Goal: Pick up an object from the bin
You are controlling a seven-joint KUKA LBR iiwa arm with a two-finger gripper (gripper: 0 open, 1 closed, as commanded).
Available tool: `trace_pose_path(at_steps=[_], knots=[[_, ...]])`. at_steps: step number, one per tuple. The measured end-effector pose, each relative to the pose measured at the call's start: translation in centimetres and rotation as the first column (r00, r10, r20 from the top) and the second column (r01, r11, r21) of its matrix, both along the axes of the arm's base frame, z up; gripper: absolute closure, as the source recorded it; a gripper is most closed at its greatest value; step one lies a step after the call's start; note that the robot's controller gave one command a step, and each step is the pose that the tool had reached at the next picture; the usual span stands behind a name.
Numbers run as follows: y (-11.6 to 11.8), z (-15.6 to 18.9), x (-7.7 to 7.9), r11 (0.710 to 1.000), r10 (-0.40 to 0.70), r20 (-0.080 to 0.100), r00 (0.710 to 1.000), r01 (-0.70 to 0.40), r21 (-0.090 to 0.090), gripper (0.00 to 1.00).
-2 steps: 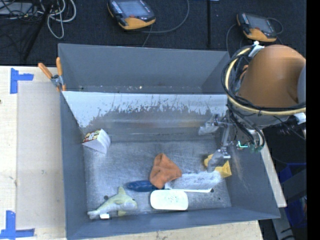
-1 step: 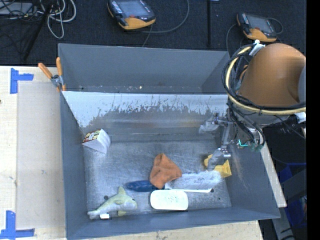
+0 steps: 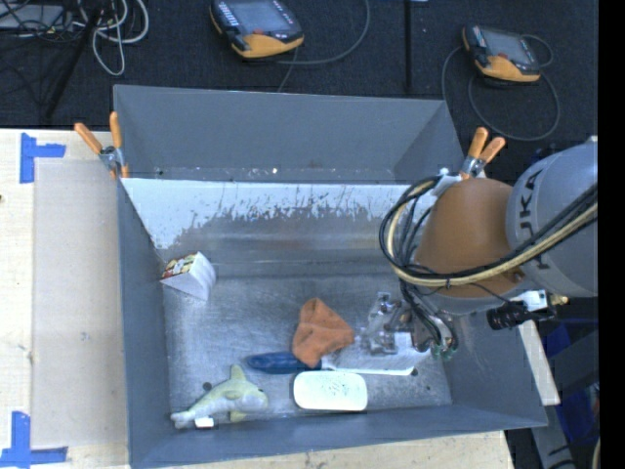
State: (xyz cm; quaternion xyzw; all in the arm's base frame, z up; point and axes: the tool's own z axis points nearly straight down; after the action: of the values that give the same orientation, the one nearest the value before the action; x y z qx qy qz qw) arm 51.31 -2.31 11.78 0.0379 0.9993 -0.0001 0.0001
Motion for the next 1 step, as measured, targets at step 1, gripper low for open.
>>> trace_pose_path(at_steps=[1], knots=[[0.01,0.00,0.00,1.000,0.001,0.000,1.000,-0.001,0.000,1.00]])
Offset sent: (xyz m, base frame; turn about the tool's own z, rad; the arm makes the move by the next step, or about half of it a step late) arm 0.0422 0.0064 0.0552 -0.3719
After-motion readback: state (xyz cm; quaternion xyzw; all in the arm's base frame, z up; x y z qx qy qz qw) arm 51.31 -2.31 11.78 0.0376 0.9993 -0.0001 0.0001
